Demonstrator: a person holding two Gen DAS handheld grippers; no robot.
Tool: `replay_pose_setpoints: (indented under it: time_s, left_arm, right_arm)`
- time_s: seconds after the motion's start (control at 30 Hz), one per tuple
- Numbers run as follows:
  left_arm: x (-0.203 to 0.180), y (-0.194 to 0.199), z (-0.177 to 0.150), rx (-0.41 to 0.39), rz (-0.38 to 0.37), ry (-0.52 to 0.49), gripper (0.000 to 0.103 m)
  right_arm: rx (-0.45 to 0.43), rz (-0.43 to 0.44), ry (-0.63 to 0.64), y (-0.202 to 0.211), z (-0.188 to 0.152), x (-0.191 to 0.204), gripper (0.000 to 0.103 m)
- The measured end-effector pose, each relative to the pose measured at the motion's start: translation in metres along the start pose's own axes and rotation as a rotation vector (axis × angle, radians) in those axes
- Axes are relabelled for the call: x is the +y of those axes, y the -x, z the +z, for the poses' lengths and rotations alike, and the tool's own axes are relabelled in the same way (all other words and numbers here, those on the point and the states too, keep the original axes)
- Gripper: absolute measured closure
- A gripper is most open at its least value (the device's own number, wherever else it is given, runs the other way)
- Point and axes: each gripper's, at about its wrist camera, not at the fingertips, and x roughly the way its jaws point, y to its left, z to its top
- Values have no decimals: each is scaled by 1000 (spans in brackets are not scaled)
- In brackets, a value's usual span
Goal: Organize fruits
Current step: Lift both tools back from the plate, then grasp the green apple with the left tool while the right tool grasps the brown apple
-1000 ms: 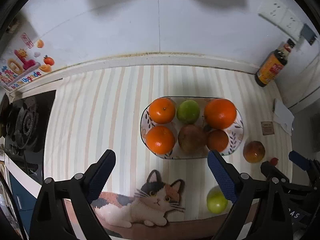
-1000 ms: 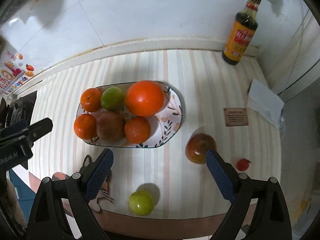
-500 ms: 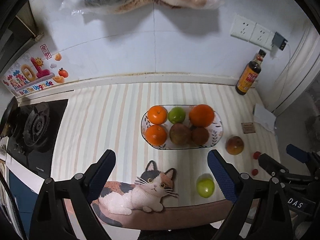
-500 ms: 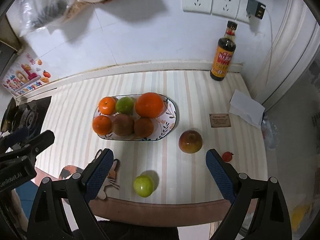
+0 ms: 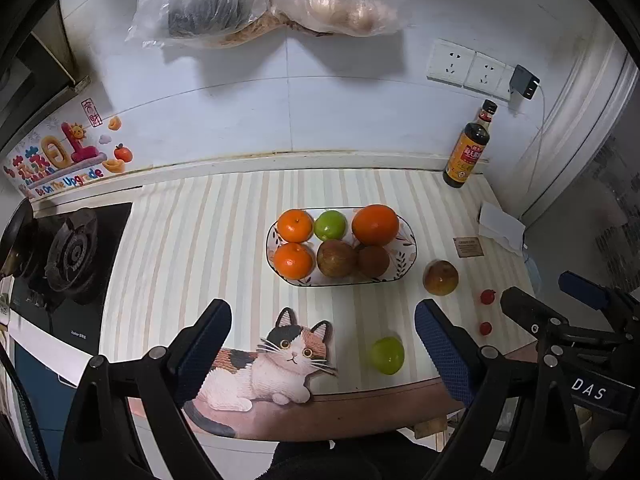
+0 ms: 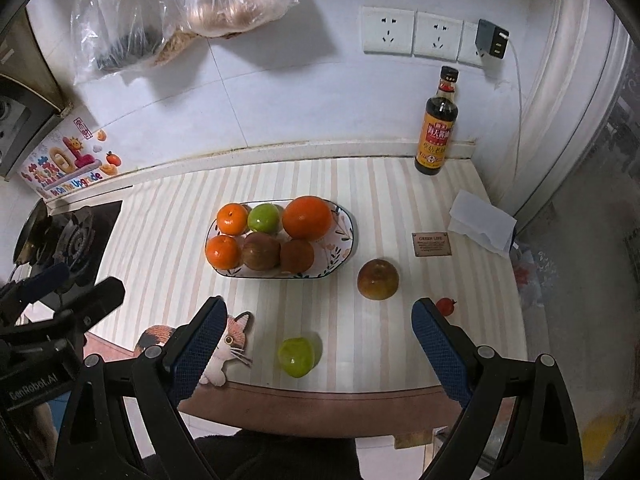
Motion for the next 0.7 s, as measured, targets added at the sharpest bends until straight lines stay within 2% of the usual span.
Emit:
replay_pose_setpoints:
  time_s: [0.33,0.43,0.5,0.6,0.7]
  left_arm:
    - [-7,-10,2,14,-13,6,9]
    - [-10,-28,4,52,-26,2,0]
    - [-14,-41,4,73,-21,-8,0]
    - [-23,-71,3,126,-10,-25,0]
    - [-36,-111,-3,215,-14,-53,0]
  right_arm:
    - [9,24,-29,-4,1,-10,7]
    - [21,36,-58,-13,2,-19,7]
    - [30,41,-87,-22,3,-29,4]
    - [60,28,-138,-43,6,-54,4]
    - [111,12,-193,-72,7,-85,3]
